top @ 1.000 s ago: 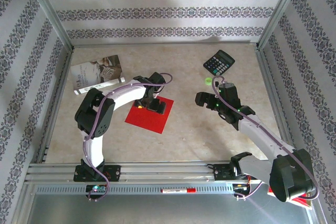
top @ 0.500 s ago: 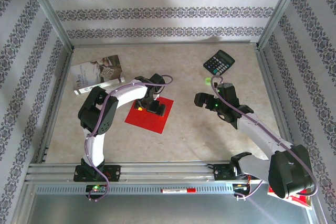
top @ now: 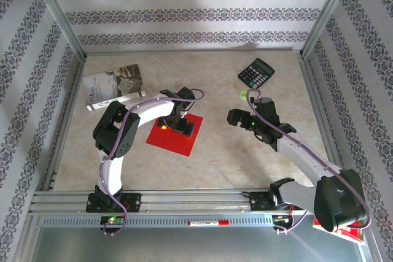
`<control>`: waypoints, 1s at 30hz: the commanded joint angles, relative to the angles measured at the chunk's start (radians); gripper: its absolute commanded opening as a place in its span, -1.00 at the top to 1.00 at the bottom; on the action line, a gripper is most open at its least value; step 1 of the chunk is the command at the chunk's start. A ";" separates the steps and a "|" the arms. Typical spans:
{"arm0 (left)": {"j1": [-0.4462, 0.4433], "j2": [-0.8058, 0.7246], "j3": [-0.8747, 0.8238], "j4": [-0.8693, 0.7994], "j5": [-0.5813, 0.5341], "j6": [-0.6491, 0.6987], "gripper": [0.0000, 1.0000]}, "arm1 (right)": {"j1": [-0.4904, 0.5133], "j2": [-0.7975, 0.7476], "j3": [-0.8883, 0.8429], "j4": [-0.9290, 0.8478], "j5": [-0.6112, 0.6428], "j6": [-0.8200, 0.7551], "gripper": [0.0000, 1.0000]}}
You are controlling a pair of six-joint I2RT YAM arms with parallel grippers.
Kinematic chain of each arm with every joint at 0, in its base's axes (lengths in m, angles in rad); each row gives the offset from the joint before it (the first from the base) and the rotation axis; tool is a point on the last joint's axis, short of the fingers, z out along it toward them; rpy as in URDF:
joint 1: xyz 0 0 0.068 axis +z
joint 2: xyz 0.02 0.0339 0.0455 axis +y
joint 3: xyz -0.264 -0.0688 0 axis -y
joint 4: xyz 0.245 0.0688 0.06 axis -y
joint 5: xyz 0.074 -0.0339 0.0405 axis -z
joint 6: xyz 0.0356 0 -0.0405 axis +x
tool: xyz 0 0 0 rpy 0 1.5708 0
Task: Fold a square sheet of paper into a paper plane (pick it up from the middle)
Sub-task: First fold the square sheet of paper in half at the center of the table.
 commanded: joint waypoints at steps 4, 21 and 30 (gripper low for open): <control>-0.015 0.060 -0.027 -0.030 -0.004 0.004 -0.95 | -0.001 -0.004 -0.018 0.017 -0.007 0.018 -0.96; -0.015 0.019 -0.027 -0.006 0.020 -0.012 -0.64 | -0.001 0.005 -0.020 0.017 -0.005 0.022 -0.96; -0.015 -0.157 -0.132 0.206 0.188 -0.097 0.06 | 0.001 0.022 0.007 -0.008 -0.029 0.013 -0.96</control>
